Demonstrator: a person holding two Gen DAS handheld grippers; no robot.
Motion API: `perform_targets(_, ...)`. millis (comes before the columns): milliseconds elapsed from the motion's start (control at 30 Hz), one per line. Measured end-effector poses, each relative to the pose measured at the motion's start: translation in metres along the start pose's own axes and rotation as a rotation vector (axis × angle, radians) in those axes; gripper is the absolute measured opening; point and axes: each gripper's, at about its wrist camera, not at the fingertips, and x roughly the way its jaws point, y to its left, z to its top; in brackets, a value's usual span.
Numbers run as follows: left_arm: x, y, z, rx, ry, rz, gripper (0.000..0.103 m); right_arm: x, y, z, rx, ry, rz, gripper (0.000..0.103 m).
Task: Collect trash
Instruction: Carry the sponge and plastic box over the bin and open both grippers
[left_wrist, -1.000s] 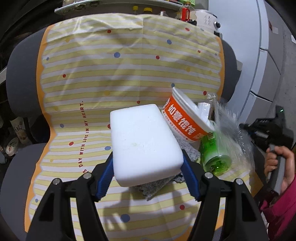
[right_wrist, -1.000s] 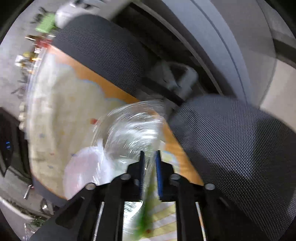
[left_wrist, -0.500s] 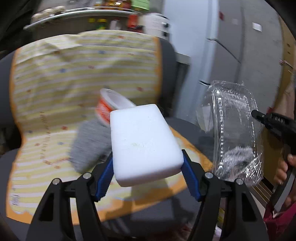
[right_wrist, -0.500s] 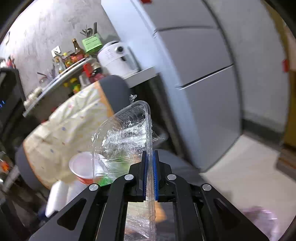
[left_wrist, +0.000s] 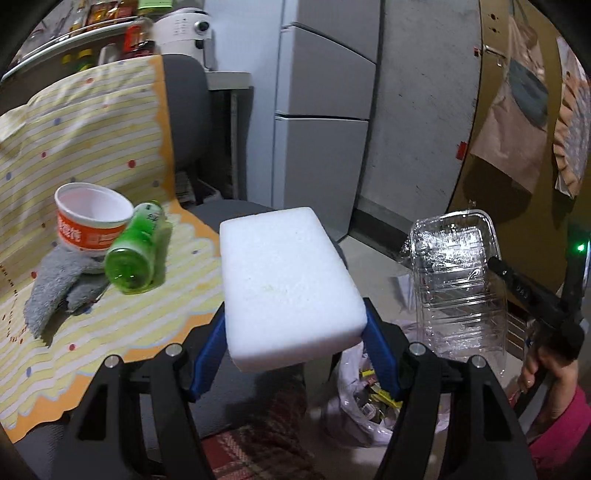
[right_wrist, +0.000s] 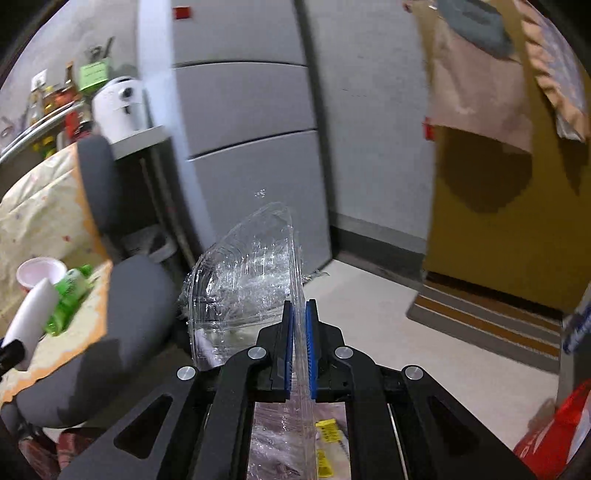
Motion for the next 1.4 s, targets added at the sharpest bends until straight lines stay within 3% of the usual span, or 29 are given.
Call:
perform_targets(67,0.002,-0.004,0.001,0.006,0.002,-0.004,0.066,0.009,-0.01,-0.007,0.017,-0.021,-0.001,0.014)
perform_targets(100,0.003,-0.007,0.002,0.01,0.005,-0.005,0.066,0.013,-0.014,-0.009,0.021,-0.02,-0.004,0.021)
perform_targets(133,0.003,-0.009,0.002,0.014,0.008,-0.006,0.066,0.018,-0.016,-0.013,0.029,-0.013,0.0,0.036)
perform_targets(200,0.004,-0.012,0.001,0.025,0.01,-0.005,0.067,0.022,-0.017,-0.016,0.046,0.006,0.023,0.044)
perform_targets(533,0.012,-0.027,-0.01,0.075,0.043,-0.073,0.067,-0.012,-0.01,0.006,0.04,0.011,0.044,0.044)
perform_targets(800,0.028,-0.079,-0.016,0.195,0.017,-0.204,0.067,-0.043,-0.016,0.021,0.044,-0.014,0.05,0.044)
perform_targets(967,0.052,-0.119,-0.02,0.289,0.066,-0.265,0.071,-0.052,-0.034,0.027,0.076,-0.038,0.038,0.044)
perform_targets(1133,0.073,-0.142,-0.027,0.348,0.124,-0.27,0.087,-0.052,-0.047,0.028,0.101,-0.042,0.02,0.044)
perform_targets(1400,0.059,-0.096,-0.022,0.266,0.107,-0.174,0.088,-0.053,-0.033,0.028,0.085,-0.024,0.044,0.044)
